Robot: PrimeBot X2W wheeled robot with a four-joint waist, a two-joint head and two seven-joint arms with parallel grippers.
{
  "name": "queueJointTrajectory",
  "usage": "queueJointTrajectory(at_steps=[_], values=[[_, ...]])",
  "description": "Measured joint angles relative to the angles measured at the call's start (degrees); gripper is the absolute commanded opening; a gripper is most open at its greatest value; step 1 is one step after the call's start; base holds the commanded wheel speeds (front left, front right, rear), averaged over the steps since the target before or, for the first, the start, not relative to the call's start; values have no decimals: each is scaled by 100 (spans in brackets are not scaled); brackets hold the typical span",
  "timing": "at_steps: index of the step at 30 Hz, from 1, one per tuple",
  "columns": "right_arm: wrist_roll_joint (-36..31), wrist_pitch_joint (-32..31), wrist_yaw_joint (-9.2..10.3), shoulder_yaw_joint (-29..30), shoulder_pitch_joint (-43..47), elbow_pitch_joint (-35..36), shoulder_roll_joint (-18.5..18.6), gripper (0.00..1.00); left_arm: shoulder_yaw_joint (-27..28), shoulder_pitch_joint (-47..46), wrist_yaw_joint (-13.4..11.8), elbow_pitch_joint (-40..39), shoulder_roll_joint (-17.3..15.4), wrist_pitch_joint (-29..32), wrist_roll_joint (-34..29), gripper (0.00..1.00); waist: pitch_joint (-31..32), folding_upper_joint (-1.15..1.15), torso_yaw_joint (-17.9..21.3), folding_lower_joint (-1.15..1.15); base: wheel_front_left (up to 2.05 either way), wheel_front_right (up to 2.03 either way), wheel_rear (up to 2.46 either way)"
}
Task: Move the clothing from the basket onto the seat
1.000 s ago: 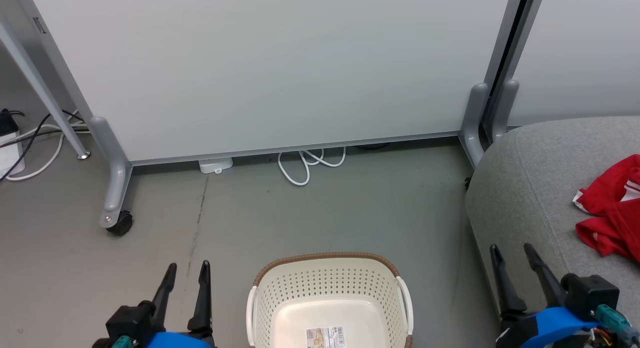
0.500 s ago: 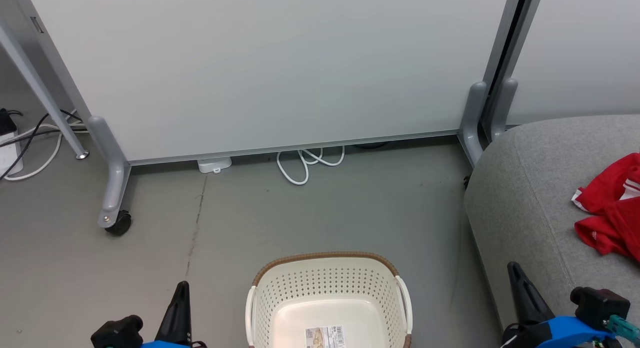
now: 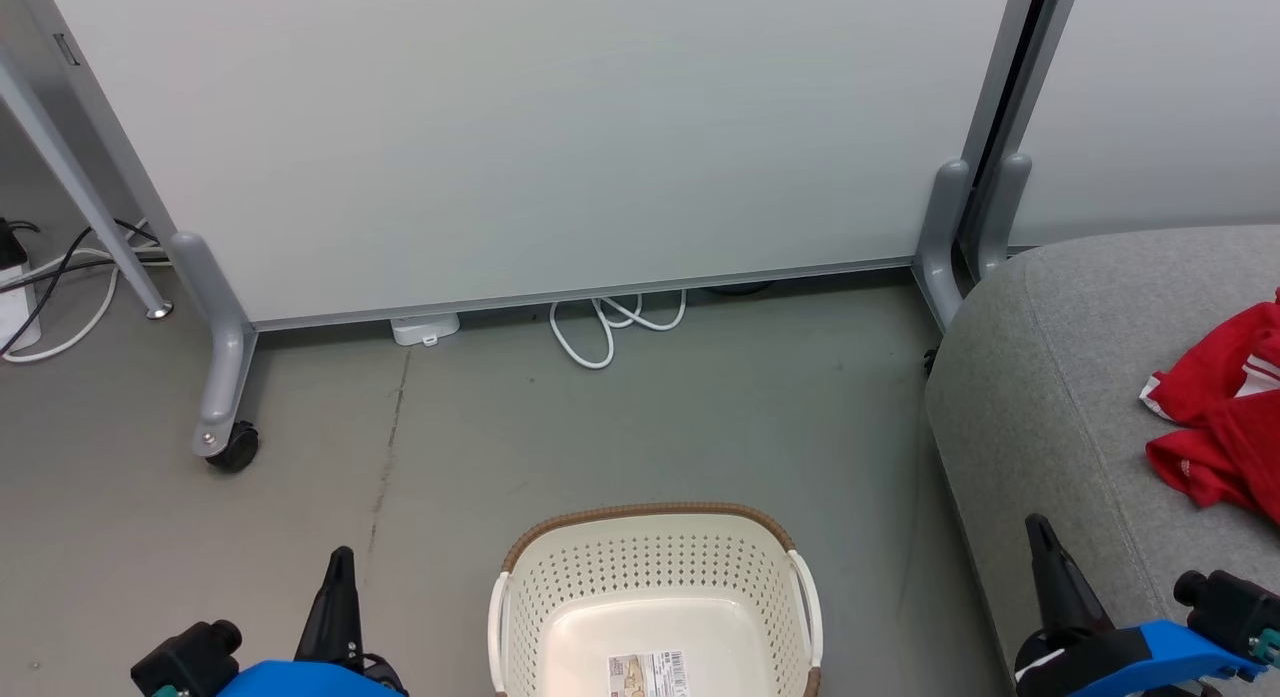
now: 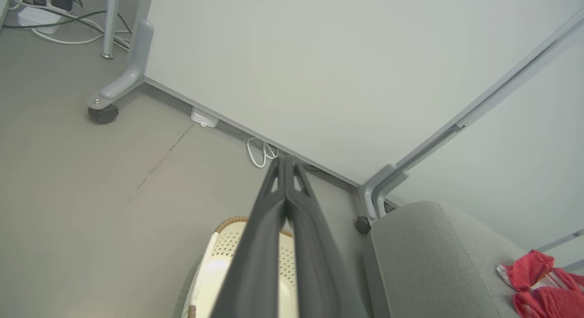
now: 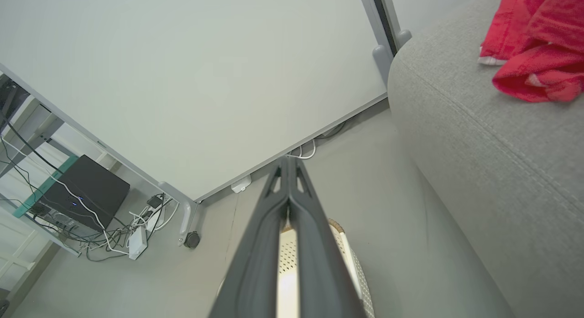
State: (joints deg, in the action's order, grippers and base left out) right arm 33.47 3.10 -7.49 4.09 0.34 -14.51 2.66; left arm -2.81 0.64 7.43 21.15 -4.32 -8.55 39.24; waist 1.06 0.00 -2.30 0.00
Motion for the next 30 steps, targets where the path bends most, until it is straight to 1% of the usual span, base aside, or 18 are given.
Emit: queueJointTrajectory(at_steps=[14,30], values=[[1180,-187,1,44,-133,10,0,0,189,-126,0,-137,33,304,1059,0,-17,0,32,0,0,0,0],[2313,-363,1,93,-258,14,0,0,370,-268,0,-276,60,599,2085,0,-37,0,67,0,0,0,0]])
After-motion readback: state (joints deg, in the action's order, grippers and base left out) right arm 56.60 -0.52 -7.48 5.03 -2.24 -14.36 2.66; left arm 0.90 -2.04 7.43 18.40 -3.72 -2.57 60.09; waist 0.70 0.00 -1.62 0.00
